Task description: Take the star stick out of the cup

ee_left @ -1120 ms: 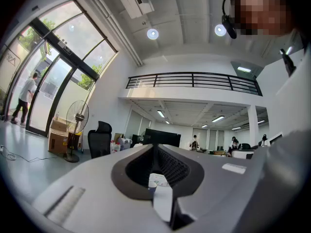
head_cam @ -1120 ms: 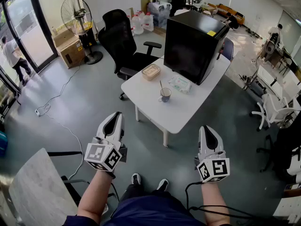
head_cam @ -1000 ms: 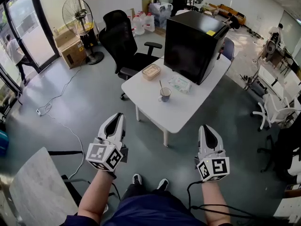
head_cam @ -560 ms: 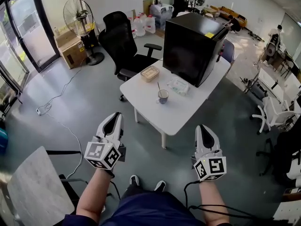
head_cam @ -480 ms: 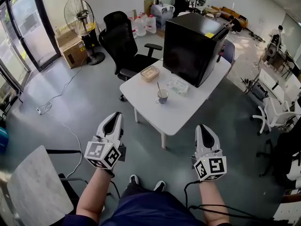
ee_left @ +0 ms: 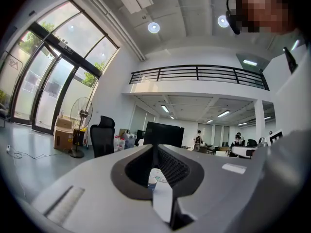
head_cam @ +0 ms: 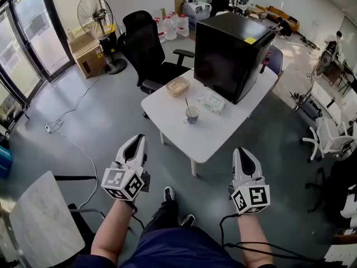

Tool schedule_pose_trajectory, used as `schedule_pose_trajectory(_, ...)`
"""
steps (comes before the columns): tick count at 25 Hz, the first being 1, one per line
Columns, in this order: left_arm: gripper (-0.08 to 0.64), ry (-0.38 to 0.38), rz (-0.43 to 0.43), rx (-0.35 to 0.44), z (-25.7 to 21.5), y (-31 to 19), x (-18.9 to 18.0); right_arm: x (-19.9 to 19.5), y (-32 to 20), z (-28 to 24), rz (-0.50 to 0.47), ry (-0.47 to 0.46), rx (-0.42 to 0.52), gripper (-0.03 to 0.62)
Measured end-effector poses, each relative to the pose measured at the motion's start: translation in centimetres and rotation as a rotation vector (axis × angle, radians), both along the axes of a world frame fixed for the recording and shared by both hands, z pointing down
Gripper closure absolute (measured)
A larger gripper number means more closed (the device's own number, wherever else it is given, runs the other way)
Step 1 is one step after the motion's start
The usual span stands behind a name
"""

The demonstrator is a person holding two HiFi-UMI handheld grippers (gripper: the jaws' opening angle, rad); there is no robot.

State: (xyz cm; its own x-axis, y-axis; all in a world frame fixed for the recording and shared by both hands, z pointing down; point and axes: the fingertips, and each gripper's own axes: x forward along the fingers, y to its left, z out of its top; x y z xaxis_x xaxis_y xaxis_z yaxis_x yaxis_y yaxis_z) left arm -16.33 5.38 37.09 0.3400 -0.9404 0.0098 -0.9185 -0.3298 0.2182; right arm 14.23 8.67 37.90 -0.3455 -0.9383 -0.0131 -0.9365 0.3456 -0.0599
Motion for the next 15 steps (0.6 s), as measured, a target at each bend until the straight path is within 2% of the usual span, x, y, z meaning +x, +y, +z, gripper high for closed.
schedule_pose_trajectory(15, 0.544, 0.031, 0.099, -0.004, 0.8, -12.9, -0.9, -1.3, -9.9, 0.1, 0.082, 0.034, -0.026, 0.586)
